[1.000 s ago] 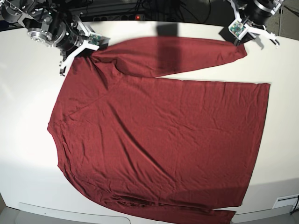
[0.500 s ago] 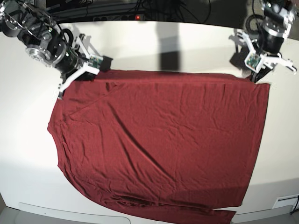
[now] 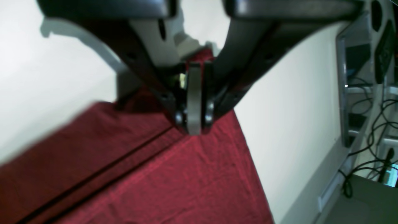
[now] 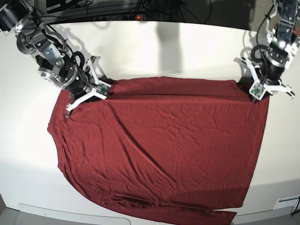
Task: Fold the T-shirt properly
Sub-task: 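Lift both grippers and pull the shirt edge toward the robot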
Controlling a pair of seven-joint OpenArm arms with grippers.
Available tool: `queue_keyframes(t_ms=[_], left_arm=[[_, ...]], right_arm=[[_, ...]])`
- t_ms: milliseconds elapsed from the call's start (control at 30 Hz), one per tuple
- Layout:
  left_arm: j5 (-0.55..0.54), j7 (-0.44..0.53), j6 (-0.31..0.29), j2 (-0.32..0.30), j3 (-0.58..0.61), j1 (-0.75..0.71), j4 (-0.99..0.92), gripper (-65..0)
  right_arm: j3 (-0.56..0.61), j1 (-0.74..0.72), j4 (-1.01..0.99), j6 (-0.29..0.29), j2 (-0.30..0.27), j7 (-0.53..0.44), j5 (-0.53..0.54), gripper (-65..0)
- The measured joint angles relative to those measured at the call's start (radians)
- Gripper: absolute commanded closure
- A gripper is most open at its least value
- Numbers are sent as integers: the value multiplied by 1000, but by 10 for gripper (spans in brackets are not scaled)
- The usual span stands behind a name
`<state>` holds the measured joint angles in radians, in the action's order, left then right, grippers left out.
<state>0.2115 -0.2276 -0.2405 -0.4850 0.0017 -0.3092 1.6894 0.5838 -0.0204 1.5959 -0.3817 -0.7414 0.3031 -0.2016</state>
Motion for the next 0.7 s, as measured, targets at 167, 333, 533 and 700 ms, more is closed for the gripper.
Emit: queue_keyframes(t_ms=[167,333,533,700], left_arm=[[-48,21,-24,3,1,61,-98,0],[-46,39,-58,3,1,134,-196,0],[-45,55,-60,5,1,203,-257,0],[-45,55,-61,5,1,212,-269,0]], right_arm=[[0,-59,-106,-1,46,-13,41,0],[0,-127,-204,-47,108,-36,41,0],[0,-185,-274,-57,167,-34,36,0],[0,-198,-302,-57,185,-41,29,0]])
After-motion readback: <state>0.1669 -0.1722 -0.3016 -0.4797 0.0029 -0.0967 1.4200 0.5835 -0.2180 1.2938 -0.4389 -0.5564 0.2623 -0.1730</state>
